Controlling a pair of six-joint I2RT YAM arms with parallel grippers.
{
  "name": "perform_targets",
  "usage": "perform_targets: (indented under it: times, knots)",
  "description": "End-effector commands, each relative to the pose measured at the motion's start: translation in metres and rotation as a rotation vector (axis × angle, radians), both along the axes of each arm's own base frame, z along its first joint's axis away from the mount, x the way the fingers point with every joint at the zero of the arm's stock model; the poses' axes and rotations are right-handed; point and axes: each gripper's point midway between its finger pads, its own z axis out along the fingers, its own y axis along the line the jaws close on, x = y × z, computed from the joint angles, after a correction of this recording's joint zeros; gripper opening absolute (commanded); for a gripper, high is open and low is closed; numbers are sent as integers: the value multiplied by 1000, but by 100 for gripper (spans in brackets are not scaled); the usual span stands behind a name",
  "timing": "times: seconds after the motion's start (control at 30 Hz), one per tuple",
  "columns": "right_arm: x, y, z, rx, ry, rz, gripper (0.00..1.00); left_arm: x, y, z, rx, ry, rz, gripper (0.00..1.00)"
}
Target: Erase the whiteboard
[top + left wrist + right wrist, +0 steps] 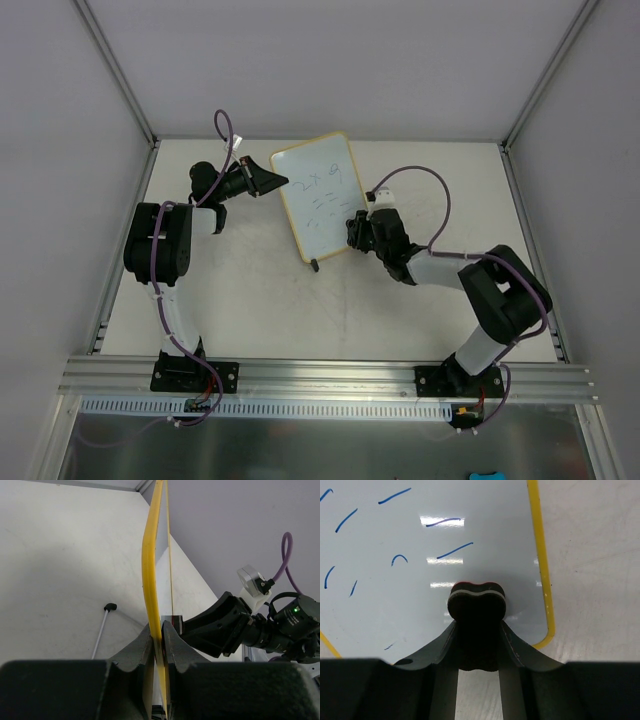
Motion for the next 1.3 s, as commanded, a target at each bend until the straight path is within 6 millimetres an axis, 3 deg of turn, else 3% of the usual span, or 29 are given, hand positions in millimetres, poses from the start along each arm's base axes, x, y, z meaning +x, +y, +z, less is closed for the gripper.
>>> perform_targets:
  times: [0.0,0.47,0.73,0.93,1.27]
  knots:
    - [15,-31,1,-57,-5,-92,0,-9,-4,19,31,-145,-29,0]
    - [46,-61,18,-46,-12,-163,0,-10,-4,20,36,-148,-30,0]
    - [59,-65,34,-29,-34,-168,0,-10,-4,21,36,-153,-31,0]
    - [54,-50,27,8,0,-111,0,-10,-4,22,36,-154,-30,0]
    - [19,16,4,3,9,28,0,-12,-4,24,37,-157,-23,0]
